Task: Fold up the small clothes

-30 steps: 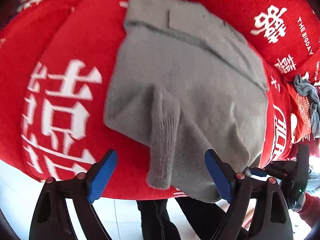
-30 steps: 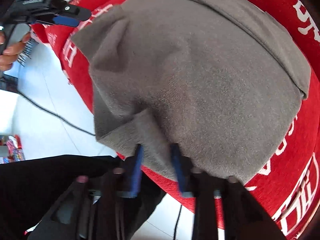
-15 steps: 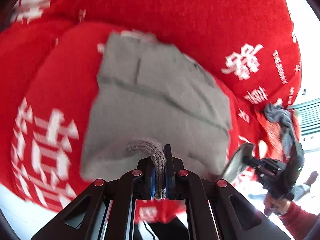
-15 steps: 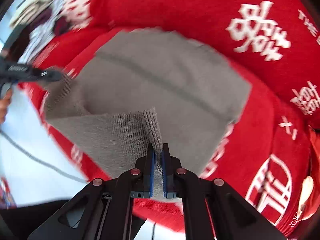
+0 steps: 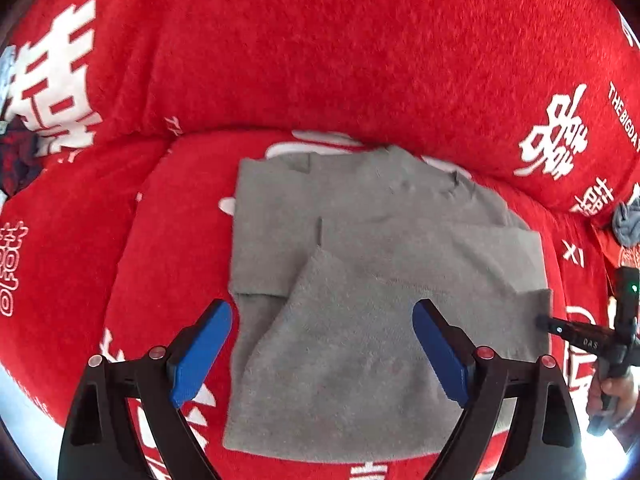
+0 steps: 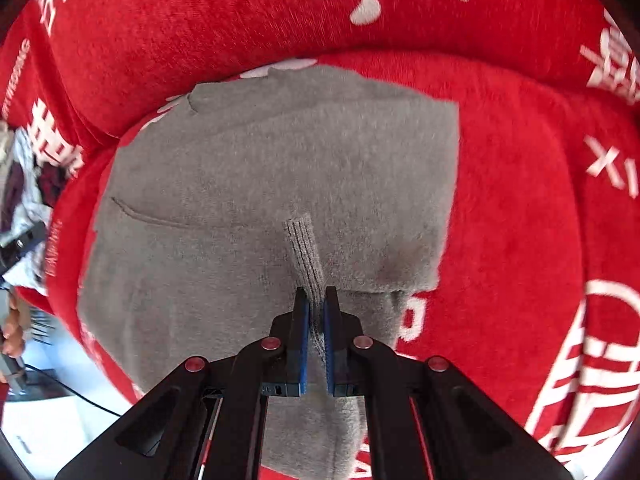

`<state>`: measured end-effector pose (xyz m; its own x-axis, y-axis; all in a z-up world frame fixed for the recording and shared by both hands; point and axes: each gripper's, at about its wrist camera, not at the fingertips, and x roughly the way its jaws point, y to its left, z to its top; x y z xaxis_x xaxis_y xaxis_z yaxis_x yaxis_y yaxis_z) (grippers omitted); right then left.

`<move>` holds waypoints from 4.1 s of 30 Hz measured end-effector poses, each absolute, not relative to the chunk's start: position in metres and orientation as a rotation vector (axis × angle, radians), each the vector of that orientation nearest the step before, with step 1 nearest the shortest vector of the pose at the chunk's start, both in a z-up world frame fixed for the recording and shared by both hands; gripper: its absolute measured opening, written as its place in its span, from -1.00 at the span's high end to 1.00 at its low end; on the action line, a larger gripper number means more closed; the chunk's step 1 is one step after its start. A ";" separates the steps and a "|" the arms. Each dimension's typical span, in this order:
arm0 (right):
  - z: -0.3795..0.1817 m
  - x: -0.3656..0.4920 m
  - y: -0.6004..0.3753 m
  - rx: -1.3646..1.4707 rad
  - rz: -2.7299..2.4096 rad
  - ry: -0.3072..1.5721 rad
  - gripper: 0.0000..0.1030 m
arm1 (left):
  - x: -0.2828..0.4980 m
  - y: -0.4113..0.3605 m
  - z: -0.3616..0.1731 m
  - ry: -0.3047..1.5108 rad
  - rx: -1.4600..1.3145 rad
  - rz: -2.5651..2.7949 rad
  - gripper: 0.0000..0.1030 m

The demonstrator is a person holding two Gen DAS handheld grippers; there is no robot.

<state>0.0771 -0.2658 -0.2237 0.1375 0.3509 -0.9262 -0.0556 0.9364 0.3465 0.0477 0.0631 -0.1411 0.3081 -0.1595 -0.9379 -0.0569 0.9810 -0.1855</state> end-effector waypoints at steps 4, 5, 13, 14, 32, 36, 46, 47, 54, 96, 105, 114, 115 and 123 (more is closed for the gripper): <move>-0.235 0.078 -0.275 0.339 0.325 1.448 0.69 | 0.058 0.049 -0.166 1.372 -0.158 -0.107 -0.78; -0.237 0.078 -0.277 0.343 0.332 1.452 0.66 | 0.062 0.045 -0.175 1.385 -0.126 -0.102 -0.78; -0.244 0.082 -0.271 0.341 0.370 1.474 0.50 | 0.077 0.037 -0.224 1.484 -0.073 -0.104 -0.78; -0.245 0.083 -0.270 0.335 0.360 1.473 0.48 | 0.078 0.038 -0.226 1.487 -0.078 -0.121 -0.78; -0.146 0.061 -0.215 0.054 0.143 1.262 0.88 | 0.074 0.072 -0.136 1.323 -0.110 -0.348 0.85; -0.101 0.099 -0.208 0.012 0.172 1.161 0.88 | 0.105 0.081 -0.109 1.218 -0.129 -0.333 0.85; -0.191 0.222 -0.220 0.072 0.102 1.222 0.88 | 0.207 0.073 -0.186 1.231 -0.089 -0.192 0.85; -0.206 0.228 -0.220 0.080 0.096 1.239 0.88 | 0.211 0.071 -0.201 1.252 -0.086 -0.178 0.85; -0.264 0.241 -0.231 0.144 0.073 1.275 0.88 | 0.221 0.074 -0.244 1.287 -0.019 -0.070 0.68; -0.292 0.003 -0.275 1.288 -0.087 1.189 -0.20 | 0.029 0.159 -0.243 1.441 -0.834 -0.007 0.11; -0.242 0.045 -0.251 0.957 -0.032 1.251 0.85 | 0.033 0.133 -0.197 1.354 -0.604 -0.115 0.80; -0.283 0.049 -0.252 0.803 -0.070 1.374 0.85 | 0.001 0.160 -0.235 1.451 -0.589 -0.021 0.75; -0.281 0.050 -0.249 0.779 -0.075 1.387 0.84 | -0.001 0.163 -0.230 1.452 -0.560 -0.009 0.75; -0.233 0.043 -0.239 0.690 -0.100 1.351 0.79 | 0.012 0.154 -0.179 1.398 -0.413 -0.067 0.75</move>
